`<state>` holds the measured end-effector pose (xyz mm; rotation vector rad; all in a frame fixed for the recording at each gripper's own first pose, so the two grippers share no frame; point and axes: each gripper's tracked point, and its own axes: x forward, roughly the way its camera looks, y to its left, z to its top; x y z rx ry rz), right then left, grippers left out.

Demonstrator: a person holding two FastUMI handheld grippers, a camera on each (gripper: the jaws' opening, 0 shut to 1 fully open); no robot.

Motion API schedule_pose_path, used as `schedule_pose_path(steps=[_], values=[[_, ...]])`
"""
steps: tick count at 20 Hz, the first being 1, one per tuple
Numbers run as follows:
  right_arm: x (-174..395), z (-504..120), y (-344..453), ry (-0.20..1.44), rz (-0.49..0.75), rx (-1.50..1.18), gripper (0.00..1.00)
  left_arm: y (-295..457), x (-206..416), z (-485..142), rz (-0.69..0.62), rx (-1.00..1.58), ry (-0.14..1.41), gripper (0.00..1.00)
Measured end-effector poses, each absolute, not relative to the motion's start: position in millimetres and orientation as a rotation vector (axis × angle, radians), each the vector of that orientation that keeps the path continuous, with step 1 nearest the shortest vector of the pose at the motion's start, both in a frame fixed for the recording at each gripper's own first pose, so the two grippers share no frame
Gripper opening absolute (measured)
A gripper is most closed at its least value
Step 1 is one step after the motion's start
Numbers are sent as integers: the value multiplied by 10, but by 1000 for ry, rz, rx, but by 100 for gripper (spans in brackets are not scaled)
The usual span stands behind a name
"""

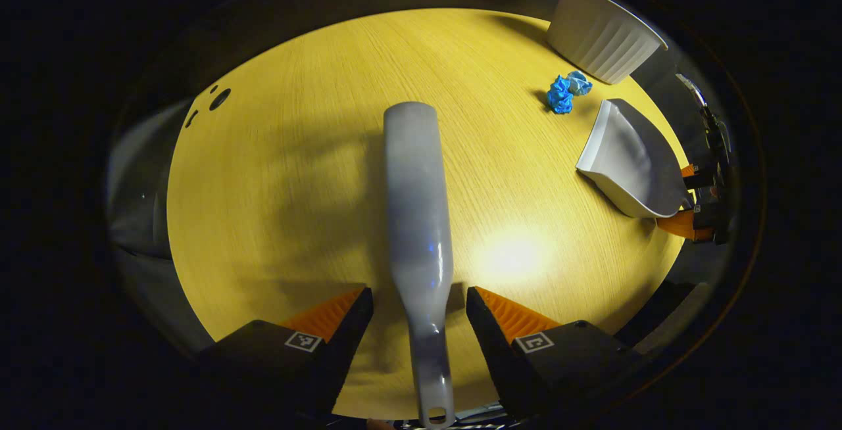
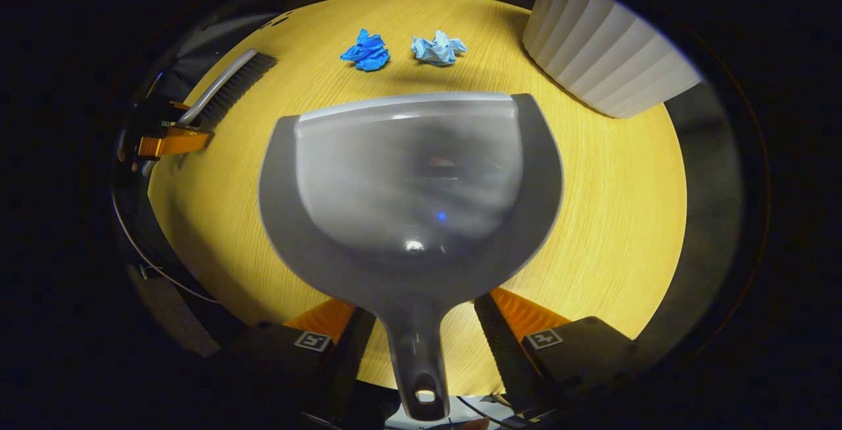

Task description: Pick up the small broom and dustpan from the desktop, sweep the trash into the dustpan with the broom, and then empty the trash into the garbage bin.

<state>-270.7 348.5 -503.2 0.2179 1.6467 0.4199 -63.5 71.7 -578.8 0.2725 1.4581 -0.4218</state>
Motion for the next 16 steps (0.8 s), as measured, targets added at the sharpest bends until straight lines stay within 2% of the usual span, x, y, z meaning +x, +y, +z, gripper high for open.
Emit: schedule_pose_path(steps=[1, 4, 5, 7, 8, 9, 11, 12, 13, 16], values=[[-2692, -5022, 3495, 1653, 428, 215, 82, 704, -617, -5789, -423, 273, 1455, 89], [-2703, -5033, 3520, 1702, 443, 198, 77, 705, -613, -5798, -420, 263, 1456, 88], [-2741, -5022, 3529, 1728, 447, 197, 60, 709, -623, -5805, -419, 262, 1463, 88], [-2744, -5012, 3528, 1740, 455, 180, 40, 724, -639, -5798, -415, 257, 1471, 88], [-2754, -4988, 3525, 1751, 444, 180, 37, 734, -643, -5797, -413, 257, 1471, 88], [-2751, -5017, 3543, 1743, 445, 178, 29, 737, -639, -5800, -413, 259, 1471, 87], [-2747, -5007, 3536, 1728, 451, 182, 42, 750, -650, -5817, -409, 262, 1487, 87], [-2748, -5003, 3533, 1720, 458, 185, 29, 762, -637, -5850, -401, 271, 1491, 88], [-2747, -5010, 3533, 1717, 446, 191, 36, 753, -609, -5845, -402, 281, 1493, 87], [-2747, -5009, 3542, 1712, 436, 193, 36, 698, -607, -5864, -402, 313, 1512, 82]])
